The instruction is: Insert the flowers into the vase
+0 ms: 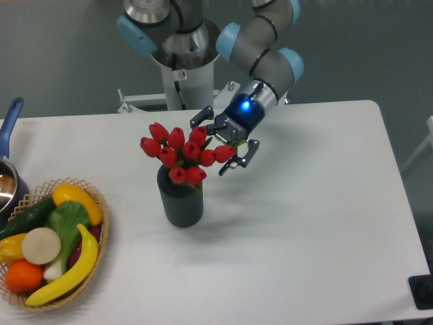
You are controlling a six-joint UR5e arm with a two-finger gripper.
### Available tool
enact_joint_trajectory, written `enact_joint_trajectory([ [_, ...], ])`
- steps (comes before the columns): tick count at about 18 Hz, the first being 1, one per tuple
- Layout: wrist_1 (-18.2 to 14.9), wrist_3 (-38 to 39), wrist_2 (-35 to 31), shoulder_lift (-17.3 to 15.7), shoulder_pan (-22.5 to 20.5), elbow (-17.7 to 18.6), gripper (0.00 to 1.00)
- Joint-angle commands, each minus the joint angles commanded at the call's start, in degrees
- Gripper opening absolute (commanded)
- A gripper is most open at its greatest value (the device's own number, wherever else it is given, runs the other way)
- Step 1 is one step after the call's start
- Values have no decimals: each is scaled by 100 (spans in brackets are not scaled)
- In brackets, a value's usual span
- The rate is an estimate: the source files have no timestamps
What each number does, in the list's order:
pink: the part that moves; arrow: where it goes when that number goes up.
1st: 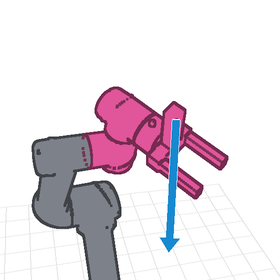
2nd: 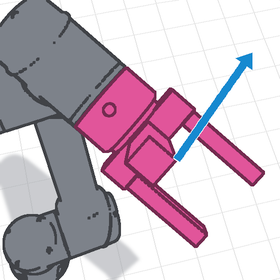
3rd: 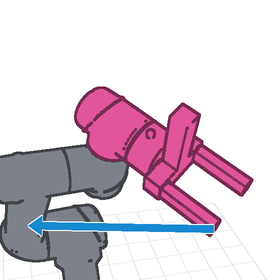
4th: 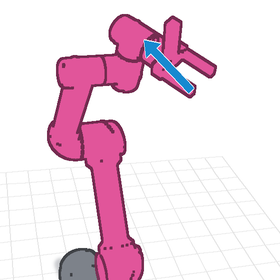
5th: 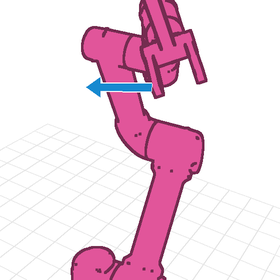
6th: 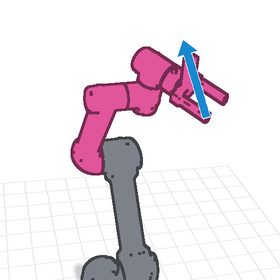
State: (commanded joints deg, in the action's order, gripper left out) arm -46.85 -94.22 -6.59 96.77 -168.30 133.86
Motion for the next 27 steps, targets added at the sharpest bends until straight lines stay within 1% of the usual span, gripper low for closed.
enact_joint_trajectory([
  [2, -9, -9, -26, -132, -359, -9, 100],
  [3, -9, 9, -157, -228, -552, -9, 100],
  [5, 0, 148, -735, -404, -677, -96, 100],
  [6, -9, 280, -1286, -501, -695, -262, 100],
  [8, -26, 508, -2333, -502, -686, -771, 100],
  [11, -35, 703, -3144, -379, -660, -1360, 100],
  [13, -35, 659, -3601, -55, -660, -1834, 100],
  [15, -35, 659, -4434, 209, -555, -2266, 100],
  [17, -79, 676, -5331, 490, -231, -2722, 100],
  [18, -79, 677, -5648, 639, -90, -2907, 100],
  [21, -88, 712, -6238, 1149, 200, -3461, 100],
  [23, -88, 721, -6608, 1474, 490, -3804, 100],
  [25, -88, 1131, -6968, 1765, 737, -4190, 100],
  [26, -140, 1438, -7126, 1862, 842, -4358, 100],
  [27, -254, 1589, -7206, 1950, 947, -4516, 100],
])
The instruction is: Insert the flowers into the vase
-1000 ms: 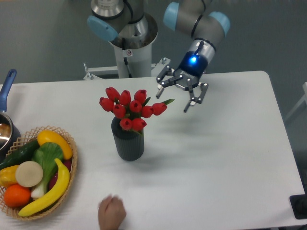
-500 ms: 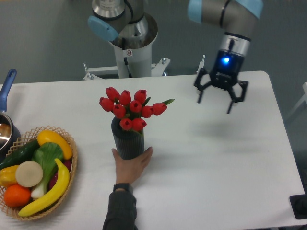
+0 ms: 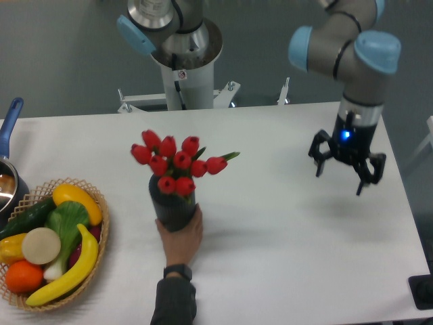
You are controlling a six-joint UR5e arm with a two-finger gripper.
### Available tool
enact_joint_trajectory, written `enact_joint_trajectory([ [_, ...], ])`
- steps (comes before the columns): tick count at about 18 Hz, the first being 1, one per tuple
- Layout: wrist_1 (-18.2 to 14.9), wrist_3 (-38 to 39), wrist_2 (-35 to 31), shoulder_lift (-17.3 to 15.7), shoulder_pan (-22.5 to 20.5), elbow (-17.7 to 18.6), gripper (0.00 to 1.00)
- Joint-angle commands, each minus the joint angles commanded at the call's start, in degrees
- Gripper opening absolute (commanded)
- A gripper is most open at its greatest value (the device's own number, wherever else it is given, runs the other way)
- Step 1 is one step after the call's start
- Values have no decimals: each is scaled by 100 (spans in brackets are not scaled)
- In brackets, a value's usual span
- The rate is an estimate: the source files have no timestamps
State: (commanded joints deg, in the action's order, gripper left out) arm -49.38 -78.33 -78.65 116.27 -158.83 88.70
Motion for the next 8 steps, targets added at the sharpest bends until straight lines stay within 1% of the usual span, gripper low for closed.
enact_joint_trajectory([
  [2, -333, 28, -167, 62, 36, -185, 100],
  [4, -668, -16, -500, 71, 45, -326, 100],
  [6, -1141, -60, -904, 150, 141, -624, 100],
  [8, -1537, -60, -1125, 299, 229, -967, 100],
])
